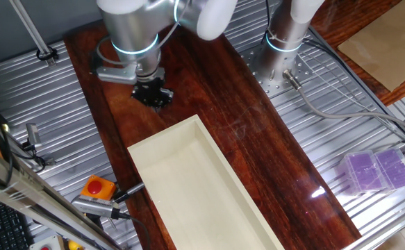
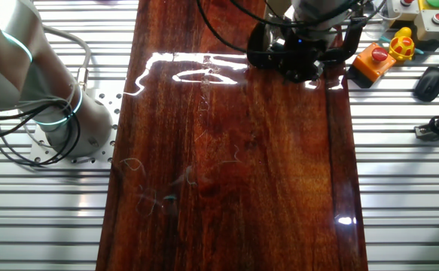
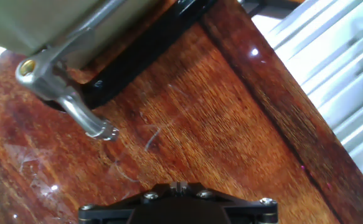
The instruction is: Turn on the water tap
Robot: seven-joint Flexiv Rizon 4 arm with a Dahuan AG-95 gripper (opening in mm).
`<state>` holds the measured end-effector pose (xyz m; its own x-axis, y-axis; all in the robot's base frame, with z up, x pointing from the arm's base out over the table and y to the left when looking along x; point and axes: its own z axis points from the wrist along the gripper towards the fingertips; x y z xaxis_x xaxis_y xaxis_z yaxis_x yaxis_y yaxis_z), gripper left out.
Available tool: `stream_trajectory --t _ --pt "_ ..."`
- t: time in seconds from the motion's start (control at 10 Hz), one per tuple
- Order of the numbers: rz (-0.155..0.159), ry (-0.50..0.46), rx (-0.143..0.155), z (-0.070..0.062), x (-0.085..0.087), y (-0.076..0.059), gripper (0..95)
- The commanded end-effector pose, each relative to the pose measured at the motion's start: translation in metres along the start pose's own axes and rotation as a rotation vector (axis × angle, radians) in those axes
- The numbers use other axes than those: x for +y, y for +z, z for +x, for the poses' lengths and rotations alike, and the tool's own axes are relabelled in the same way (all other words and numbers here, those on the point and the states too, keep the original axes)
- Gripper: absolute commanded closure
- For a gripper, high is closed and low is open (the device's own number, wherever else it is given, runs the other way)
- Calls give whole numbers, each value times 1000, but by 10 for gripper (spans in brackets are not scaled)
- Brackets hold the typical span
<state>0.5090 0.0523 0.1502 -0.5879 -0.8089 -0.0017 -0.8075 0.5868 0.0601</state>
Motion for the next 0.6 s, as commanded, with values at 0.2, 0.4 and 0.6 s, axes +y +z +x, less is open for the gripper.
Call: stream_trajectory --t 0.2,0.4,0.6 --pt "15 153 -4 -7 4 1 950" --pt "30 175 18 10 -7 7 950" --pt "44 138 43 36 -19 11 950"
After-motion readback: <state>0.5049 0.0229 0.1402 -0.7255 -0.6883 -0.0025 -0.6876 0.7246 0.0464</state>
